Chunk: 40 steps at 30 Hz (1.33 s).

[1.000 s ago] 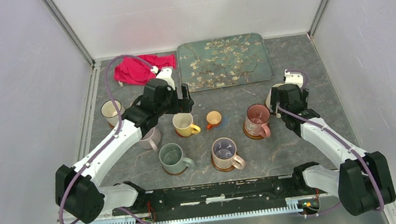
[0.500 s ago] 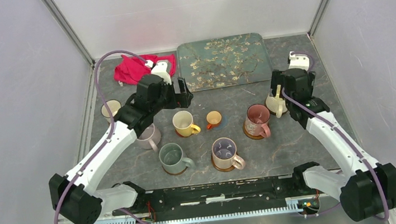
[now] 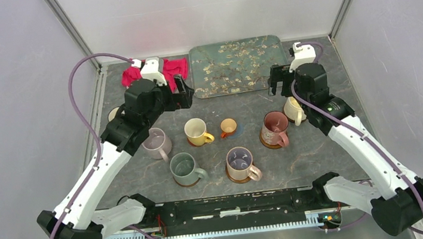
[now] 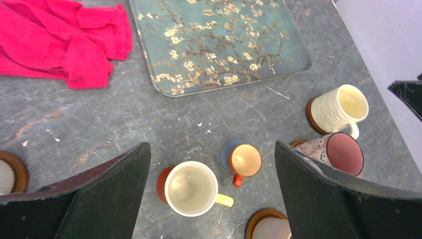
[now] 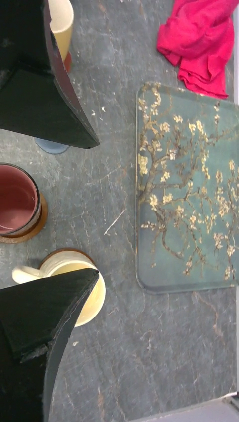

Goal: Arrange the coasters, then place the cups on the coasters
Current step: Reset both arms

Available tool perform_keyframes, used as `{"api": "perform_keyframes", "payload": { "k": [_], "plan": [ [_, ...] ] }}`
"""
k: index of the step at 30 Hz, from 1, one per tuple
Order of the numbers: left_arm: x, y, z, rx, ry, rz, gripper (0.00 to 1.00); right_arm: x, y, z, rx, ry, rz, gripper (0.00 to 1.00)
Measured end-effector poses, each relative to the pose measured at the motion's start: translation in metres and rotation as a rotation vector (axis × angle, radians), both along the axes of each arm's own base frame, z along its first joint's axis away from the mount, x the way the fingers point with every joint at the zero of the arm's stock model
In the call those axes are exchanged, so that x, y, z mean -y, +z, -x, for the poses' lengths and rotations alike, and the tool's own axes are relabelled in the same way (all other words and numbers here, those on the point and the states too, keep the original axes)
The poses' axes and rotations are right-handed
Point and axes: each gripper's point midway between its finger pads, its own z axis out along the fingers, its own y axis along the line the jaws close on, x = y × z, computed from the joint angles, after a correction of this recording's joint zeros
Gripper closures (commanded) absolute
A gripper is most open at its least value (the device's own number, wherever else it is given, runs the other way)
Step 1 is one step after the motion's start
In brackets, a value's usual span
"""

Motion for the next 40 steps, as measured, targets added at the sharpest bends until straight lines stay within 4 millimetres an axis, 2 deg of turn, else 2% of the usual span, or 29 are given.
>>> {"api": "perform_keyframes", "payload": {
  "k": [5,14,25,40],
  "plan": [
    [-0.015,0.013,0.004,0.024,0.053,-0.006,0.00,-0.014,0.009,0.009,0.018,0.065,-0.024,0.02],
    [-0.032,0.030,0.017,0.068,0.095,0.008,0.00,-0.011,0.035,0.026,0.098,0.086,-0.061,0.02],
    [-0.041,0.032,0.021,0.072,0.126,-0.002,0.00,-0.010,0.029,0.028,0.088,0.087,-0.057,0.02],
    [-0.041,0.031,0.022,0.069,0.125,-0.005,0.00,-0.010,0.030,0.028,0.091,0.087,-0.056,0.02]
  ]
}}
